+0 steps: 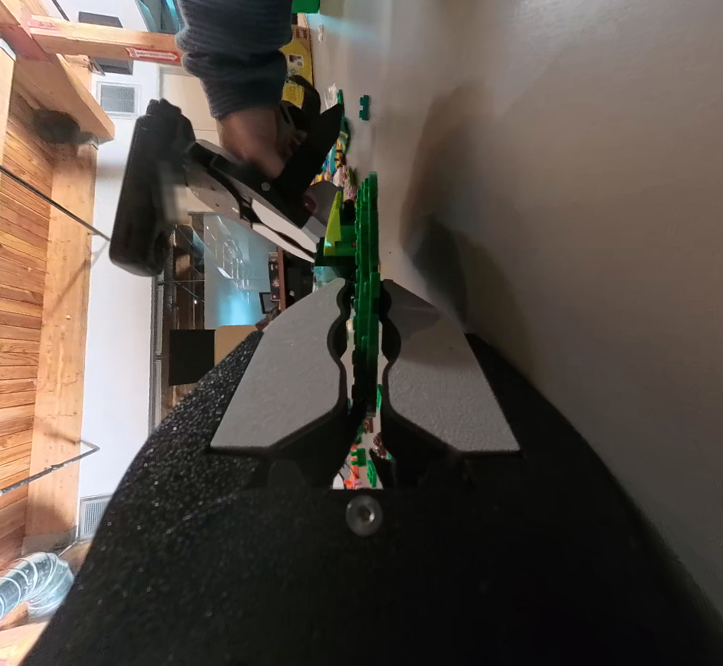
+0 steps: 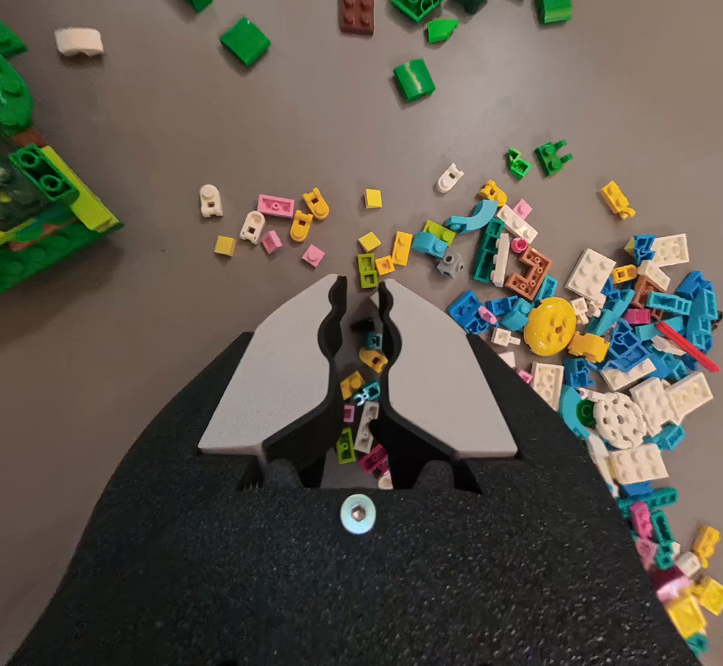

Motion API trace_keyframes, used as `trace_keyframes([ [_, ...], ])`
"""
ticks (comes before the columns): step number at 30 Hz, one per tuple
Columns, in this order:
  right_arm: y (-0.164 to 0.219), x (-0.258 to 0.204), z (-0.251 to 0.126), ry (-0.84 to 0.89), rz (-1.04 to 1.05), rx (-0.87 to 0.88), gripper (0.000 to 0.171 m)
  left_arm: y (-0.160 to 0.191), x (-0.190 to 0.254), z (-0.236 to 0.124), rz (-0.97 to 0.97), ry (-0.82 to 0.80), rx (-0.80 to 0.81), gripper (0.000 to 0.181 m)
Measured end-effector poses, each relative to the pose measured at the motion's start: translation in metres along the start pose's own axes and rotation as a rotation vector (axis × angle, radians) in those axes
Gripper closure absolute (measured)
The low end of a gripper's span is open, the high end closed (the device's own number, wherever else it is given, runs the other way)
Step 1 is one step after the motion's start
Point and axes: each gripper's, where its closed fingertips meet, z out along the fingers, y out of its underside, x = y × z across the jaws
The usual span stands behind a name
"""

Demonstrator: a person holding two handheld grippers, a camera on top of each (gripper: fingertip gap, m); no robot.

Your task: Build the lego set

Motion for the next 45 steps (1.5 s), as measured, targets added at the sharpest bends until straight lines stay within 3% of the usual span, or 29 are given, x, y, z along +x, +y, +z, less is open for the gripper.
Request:
trace_keyframes([
  [10, 0.002, 0.000, 0.004, 0.010, -0.049, -0.048, 0.164, 0.002, -0.001, 0.005, -0.051, 0.022, -0.045, 0.169],
  [17, 0.009, -0.009, -0.031, 0.153, -0.055, 0.060, 0.164, 0.005, 0.003, 0.021, -0.197, 0.142, -0.250, 0.168],
  [22, 0.019, -0.029, -0.049, 0.216, -0.053, 0.095, 0.164, -0.011, 0.008, 0.024, -0.300, 0.265, -0.339, 0.157],
  [25, 0.020, -0.044, -0.059, 0.250, -0.057, 0.124, 0.164, -0.016, 0.005, 0.023, -0.356, 0.303, -0.380, 0.142],
  [31, 0.013, -0.063, -0.084, 0.424, -0.152, 0.190, 0.164, -0.025, 0.002, 0.011, -0.610, 0.456, -0.480, 0.094],
  [35, 0.010, -0.069, -0.094, 0.578, -0.280, 0.205, 0.164, -0.024, 0.009, -0.002, -0.748, 0.534, -0.555, 0.081],
  [39, -0.001, -0.073, -0.106, 0.728, -0.416, 0.237, 0.164, -0.028, 0.013, -0.018, -0.906, 0.628, -0.501, 0.083],
  [41, -0.013, -0.077, -0.119, 0.852, -0.532, 0.272, 0.164, -0.026, 0.000, -0.020, -0.997, 0.588, -0.424, 0.100],
  [43, -0.027, -0.085, -0.129, 0.974, -0.682, 0.286, 0.164, -0.032, -0.026, -0.015, -1.123, 0.511, -0.253, 0.114],
  [45, -0.042, -0.094, -0.132, 1.056, -0.811, 0.286, 0.164, -0.041, -0.060, -0.010, -1.271, 0.421, -0.032, 0.117],
])
